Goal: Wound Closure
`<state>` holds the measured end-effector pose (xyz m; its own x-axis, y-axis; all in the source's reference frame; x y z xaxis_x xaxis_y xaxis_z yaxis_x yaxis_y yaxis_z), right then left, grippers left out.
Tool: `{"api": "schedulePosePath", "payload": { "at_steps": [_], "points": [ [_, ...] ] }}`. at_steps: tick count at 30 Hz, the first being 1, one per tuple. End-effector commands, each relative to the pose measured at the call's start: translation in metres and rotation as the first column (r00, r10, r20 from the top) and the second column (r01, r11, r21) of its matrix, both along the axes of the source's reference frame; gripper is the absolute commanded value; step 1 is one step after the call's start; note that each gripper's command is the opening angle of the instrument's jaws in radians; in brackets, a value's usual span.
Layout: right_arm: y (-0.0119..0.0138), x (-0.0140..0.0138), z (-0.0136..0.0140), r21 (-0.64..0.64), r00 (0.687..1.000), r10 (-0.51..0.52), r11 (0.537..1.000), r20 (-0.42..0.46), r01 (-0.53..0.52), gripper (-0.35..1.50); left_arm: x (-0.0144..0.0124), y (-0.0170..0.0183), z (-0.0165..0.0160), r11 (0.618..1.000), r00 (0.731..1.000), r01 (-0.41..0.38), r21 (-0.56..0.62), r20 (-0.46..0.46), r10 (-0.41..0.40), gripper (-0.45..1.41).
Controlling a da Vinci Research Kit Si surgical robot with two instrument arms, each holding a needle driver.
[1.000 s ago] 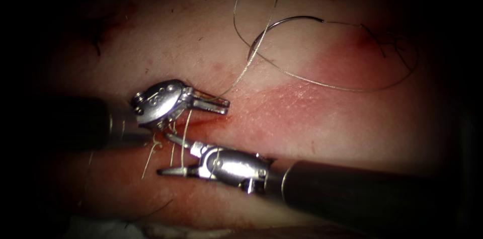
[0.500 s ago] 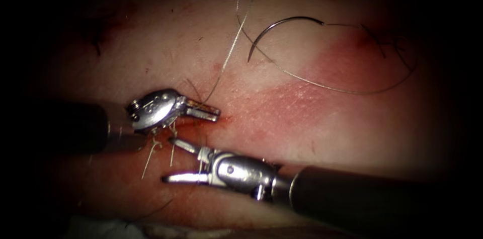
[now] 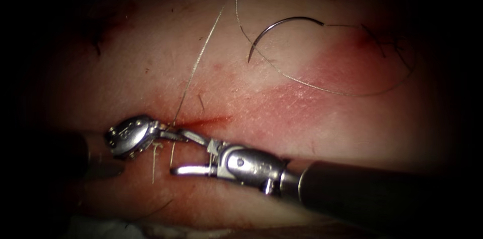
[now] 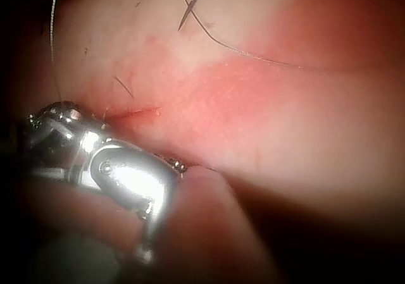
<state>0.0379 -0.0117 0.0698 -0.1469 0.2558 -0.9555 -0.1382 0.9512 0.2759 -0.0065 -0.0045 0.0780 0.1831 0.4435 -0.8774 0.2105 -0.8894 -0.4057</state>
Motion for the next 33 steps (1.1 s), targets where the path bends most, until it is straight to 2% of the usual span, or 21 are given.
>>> {"api": "schedulePosePath", "payload": {
  "at_steps": [1,8,15,18,23,33],
  "points": [
    [-0.0004,0.0006,0.0008,0.004,1.0,0.01,1.0,0.007,-0.01,1.16,-0.0004,-0.0009,0.0007,1.0,1.0,-0.001,0.009,0.007,0.001,-0.05],
    [0.0011,-0.0002,0.0021,0.002,0.995,0.079,0.997,0.059,-0.079,1.11,-0.0006,-0.0023,0.0017,1.0,0.999,0.021,0.014,0.025,-0.021,-0.08],
    [0.0019,-0.0012,0.0029,0.1,0.981,0.112,0.986,0.16,-0.129,1.08,-0.0007,-0.0023,0.0017,1.0,0.999,0.027,0.016,0.031,-0.027,-0.11],
    [0.0022,-0.002,0.0031,0.116,0.961,0.162,0.975,0.222,-0.192,1.06,-0.0008,-0.0022,0.0016,0.999,0.999,0.029,0.018,0.034,-0.03,-0.13],
    [0.0024,-0.0022,0.003,0.11,0.937,0.223,0.959,0.269,-0.26,1.06,-0.001,-0.002,0.0013,0.999,0.999,0.033,0.023,0.036,-0.034,-0.15],
    [0.0039,-0.0022,0.0028,0.08,0.839,0.39,0.89,0.379,-0.449,1.03,-0.0017,-0.0019,-0.0001,0.999,0.998,0.039,0.028,0.038,-0.04,-0.23]
  ]
}}
